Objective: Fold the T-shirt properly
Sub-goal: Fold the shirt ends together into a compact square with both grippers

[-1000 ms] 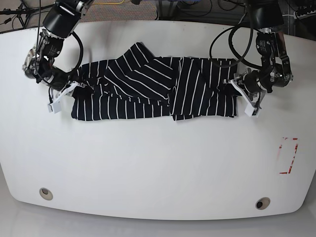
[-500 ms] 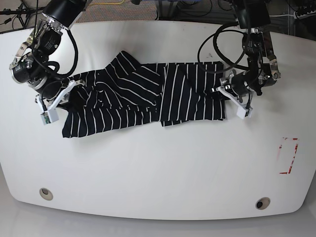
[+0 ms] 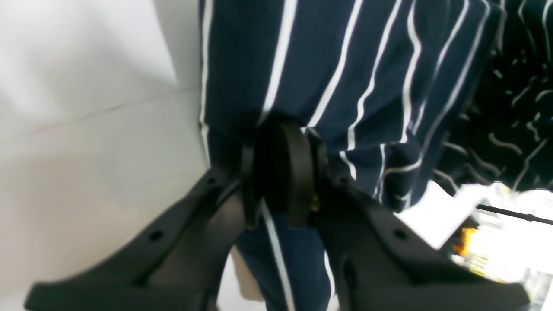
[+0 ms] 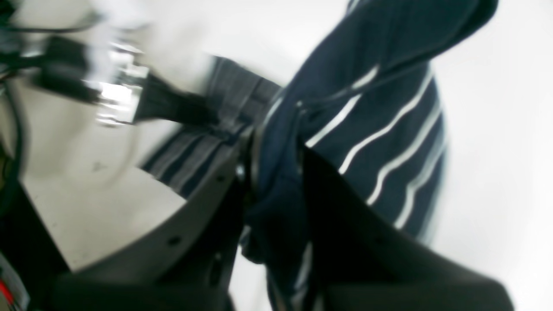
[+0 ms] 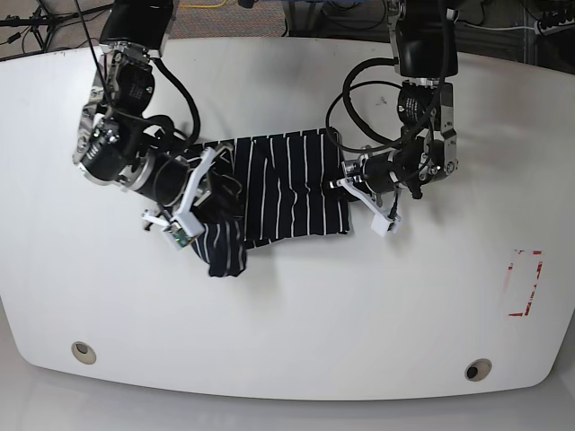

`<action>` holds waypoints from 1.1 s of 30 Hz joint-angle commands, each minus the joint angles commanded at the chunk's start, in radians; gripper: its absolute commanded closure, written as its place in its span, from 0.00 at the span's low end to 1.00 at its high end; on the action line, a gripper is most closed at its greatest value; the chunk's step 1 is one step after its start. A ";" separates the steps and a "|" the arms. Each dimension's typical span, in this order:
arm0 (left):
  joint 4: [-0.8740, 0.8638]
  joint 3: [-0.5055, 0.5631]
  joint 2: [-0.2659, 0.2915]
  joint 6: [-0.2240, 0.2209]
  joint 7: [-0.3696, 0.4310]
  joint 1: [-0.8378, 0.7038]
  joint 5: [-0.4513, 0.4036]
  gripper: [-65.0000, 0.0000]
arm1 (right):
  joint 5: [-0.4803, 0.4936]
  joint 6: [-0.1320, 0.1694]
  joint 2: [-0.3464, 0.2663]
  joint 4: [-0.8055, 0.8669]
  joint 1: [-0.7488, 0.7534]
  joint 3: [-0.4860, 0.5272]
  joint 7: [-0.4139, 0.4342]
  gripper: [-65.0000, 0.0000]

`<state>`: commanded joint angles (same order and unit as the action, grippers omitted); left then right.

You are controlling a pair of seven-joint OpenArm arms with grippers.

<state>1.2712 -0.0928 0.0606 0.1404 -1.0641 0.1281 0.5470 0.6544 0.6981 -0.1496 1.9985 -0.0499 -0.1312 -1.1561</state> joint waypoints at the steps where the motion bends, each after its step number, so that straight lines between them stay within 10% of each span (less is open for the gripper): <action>1: 0.000 0.000 0.000 0.000 0.000 0.003 0.000 0.88 | -0.041 0.000 0.002 -0.002 0.003 0.035 0.021 1.00; 21: 0.003 -0.002 0.000 0.002 0.000 0.005 0.002 0.87 | -0.497 0.000 0.176 -0.005 0.026 0.242 0.109 0.97; 33: 0.003 -0.002 0.000 0.003 0.000 0.003 0.002 0.87 | -0.534 0.000 0.261 -0.005 -0.002 0.253 0.109 1.00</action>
<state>1.2743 -0.0944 0.0606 0.1435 -1.0641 0.1312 0.5485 0.1204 0.6981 0.1112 1.9939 -0.0514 0.1220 -1.0472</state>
